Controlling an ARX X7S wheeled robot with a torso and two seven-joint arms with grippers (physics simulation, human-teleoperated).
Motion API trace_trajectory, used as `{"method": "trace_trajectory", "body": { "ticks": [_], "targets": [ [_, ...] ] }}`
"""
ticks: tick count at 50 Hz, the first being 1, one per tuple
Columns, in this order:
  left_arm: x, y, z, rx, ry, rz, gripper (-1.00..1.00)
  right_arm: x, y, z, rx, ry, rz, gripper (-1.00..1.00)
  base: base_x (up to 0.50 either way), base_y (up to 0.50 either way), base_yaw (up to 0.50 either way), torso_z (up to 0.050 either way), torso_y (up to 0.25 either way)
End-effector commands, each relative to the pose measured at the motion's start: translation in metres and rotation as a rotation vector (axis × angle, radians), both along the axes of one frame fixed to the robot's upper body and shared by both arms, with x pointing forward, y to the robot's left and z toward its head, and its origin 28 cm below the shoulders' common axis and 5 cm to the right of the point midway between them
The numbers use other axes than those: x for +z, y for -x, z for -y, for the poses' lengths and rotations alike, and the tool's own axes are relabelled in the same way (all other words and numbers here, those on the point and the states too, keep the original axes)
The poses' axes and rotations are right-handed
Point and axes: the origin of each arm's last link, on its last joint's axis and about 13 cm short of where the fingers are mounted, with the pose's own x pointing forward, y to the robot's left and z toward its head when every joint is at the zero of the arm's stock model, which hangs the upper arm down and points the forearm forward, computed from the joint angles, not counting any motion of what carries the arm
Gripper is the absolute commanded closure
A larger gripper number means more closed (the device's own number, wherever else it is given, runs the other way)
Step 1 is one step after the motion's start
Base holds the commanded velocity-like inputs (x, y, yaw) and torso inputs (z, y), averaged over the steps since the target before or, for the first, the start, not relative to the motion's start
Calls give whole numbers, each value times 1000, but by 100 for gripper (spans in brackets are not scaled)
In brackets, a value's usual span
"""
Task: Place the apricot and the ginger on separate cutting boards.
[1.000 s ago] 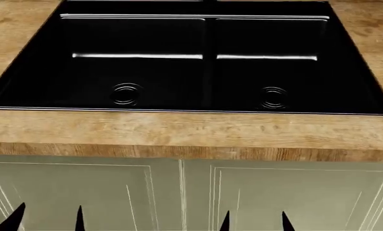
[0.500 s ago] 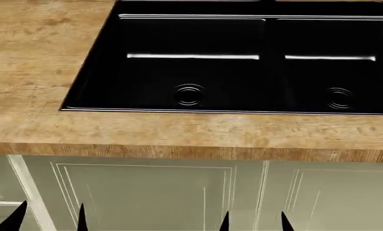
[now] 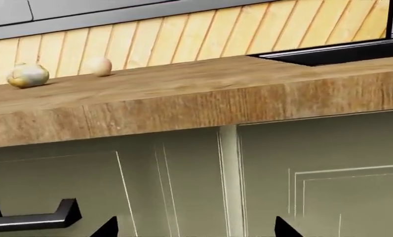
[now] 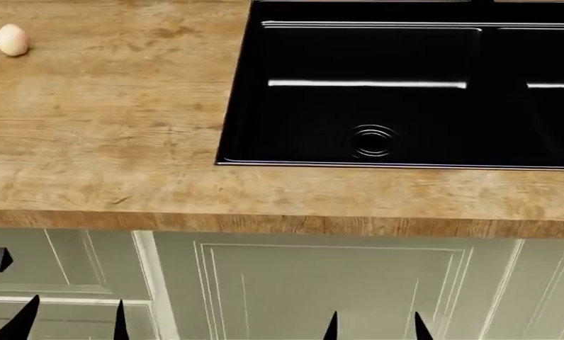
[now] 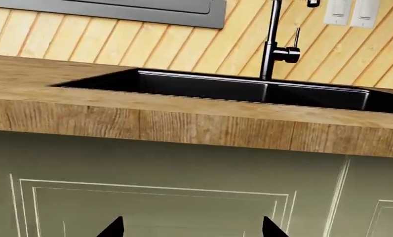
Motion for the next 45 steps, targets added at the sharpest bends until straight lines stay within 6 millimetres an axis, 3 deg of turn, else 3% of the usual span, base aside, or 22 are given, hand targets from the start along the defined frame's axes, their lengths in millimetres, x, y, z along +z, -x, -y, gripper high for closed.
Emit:
{"method": "trace_trajectory", "body": {
  "ticks": [1,45],
  "targets": [
    [2,2,-3,-2,24,-5,-100,0,1,0,8,-3,-15,-100,0,500,0,0,0],
    [2,2,-3,3,33,-1,-100,0,2,0,7,8,-17,-100,0,500,0,0,0]
  ]
}}
